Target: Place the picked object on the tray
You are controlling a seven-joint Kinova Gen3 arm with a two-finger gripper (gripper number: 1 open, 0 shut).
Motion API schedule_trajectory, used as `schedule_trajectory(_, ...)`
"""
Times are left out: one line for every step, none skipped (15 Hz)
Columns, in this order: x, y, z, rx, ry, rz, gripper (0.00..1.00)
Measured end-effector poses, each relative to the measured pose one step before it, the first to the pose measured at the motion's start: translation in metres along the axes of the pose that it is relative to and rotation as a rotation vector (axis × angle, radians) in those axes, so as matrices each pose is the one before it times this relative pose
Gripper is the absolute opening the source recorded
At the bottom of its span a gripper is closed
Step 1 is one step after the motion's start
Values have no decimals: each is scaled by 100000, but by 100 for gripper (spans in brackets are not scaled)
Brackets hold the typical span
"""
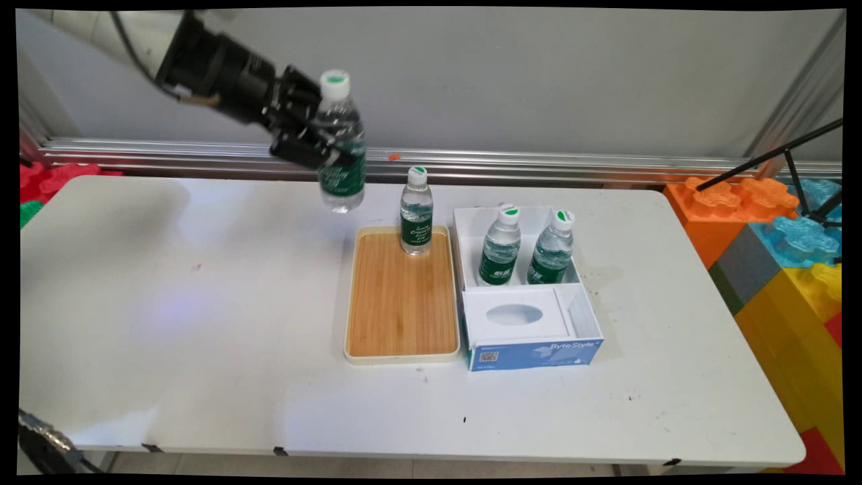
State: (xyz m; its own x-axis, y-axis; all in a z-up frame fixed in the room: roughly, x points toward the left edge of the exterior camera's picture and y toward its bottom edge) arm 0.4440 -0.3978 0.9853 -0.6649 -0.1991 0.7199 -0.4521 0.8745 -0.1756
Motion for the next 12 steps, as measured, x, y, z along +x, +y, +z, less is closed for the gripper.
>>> schedule_trajectory(-1253, 205, 536, 653, -11, 402, 0)
schedule_trajectory(-1180, 213, 609, 574, 178, 251, 0)
schedule_trajectory(-913, 106, 656, 417, 349, 218, 0)
schedule_trajectory(-911, 63, 853, 339, 658, 432, 0)
schedule_trajectory(-749, 32, 689, 369, 666, 372, 0)
schedule_trajectory(-789, -57, 868, 326, 807, 337, 0)
schedule_trajectory(-682, -129, 769, 174, 581, 81, 0)
schedule_trajectory(-701, -196, 810, -99, 345, -49, 0)
schedule_trajectory(-614, -189, 650, -211, 190, -132, 0)
schedule_trajectory(-715, -248, 761, -525, 178, -172, 0)
schedule_trajectory(-783, -316, 829, -691, 265, -33, 0)
schedule_trajectory(-427, -206, 466, -416, 152, -41, 0)
